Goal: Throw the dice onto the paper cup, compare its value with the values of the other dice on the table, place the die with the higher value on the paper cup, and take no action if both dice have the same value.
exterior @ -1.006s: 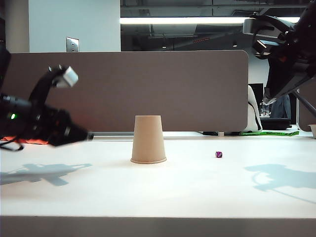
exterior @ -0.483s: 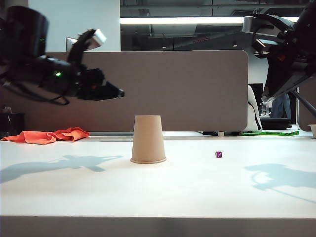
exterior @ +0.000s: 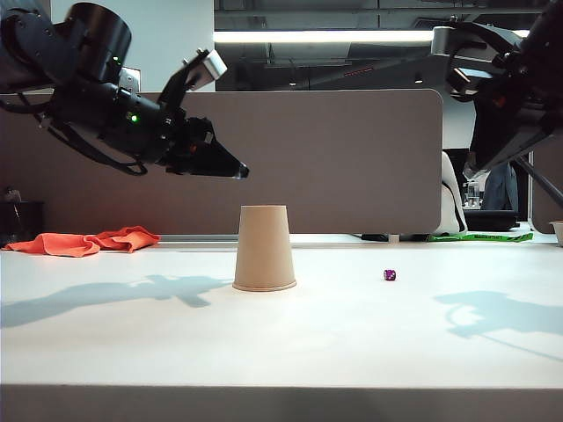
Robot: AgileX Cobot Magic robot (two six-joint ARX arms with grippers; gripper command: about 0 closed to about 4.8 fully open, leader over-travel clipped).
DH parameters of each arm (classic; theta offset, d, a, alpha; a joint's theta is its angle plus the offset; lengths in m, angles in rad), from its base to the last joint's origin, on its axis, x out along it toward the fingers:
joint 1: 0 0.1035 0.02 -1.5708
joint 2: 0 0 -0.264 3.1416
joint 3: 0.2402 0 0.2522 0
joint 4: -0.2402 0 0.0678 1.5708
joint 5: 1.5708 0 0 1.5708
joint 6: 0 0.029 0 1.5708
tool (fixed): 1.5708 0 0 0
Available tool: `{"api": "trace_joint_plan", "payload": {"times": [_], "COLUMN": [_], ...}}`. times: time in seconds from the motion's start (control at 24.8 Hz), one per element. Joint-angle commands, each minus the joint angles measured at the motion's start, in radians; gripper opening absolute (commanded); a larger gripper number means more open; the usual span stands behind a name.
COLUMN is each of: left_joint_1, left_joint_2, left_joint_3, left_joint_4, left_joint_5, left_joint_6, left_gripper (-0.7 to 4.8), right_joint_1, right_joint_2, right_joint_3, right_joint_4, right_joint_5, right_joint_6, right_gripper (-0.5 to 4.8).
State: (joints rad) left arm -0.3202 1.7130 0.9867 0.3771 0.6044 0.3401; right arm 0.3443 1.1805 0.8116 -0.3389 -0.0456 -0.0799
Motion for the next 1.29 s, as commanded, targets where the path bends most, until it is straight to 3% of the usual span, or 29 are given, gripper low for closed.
{"api": "trace_joint_plan", "payload": {"times": [0.04, 0.2, 0.68, 0.76, 0.81, 0.85, 0.89, 1.29], "left_joint_1": [-0.021, -0.053, -0.075, -0.075, -0.075, -0.075, -0.075, -0.075], "left_joint_2": [-0.002, 0.000, 0.054, 0.058, 0.059, 0.060, 0.060, 0.060], "left_joint_3": [0.018, 0.037, 0.080, 0.080, 0.080, 0.080, 0.080, 0.082], "left_joint_4": [-0.061, -0.077, -0.122, -0.122, -0.122, -0.125, -0.125, -0.126], "left_joint_5": [0.013, -0.007, -0.029, -0.070, -0.073, -0.072, -0.072, -0.123], "left_joint_6": [0.039, 0.098, 0.097, 0.097, 0.097, 0.097, 0.097, 0.095], "left_gripper": [0.21, 0.21, 0.24, 0.27, 0.37, 0.94, 1.09, 1.31], "right_joint_1": [0.002, 0.002, 0.002, 0.002, 0.002, 0.002, 0.002, 0.002], "right_joint_2": [-0.001, -0.001, -0.001, -0.001, -0.001, -0.001, -0.001, -0.001], "right_joint_3": [0.006, 0.006, 0.006, 0.006, 0.006, 0.006, 0.006, 0.006], "right_joint_4": [0.026, 0.026, 0.021, 0.021, 0.022, 0.021, 0.021, 0.021], "right_joint_5": [-0.002, -0.002, -0.002, -0.002, -0.002, -0.002, -0.002, -0.002], "right_joint_6": [-0.003, -0.003, -0.003, -0.003, -0.003, -0.003, -0.003, -0.003], "right_gripper": [-0.01, -0.01, -0.01, -0.01, -0.01, -0.01, -0.01, -0.01]}}
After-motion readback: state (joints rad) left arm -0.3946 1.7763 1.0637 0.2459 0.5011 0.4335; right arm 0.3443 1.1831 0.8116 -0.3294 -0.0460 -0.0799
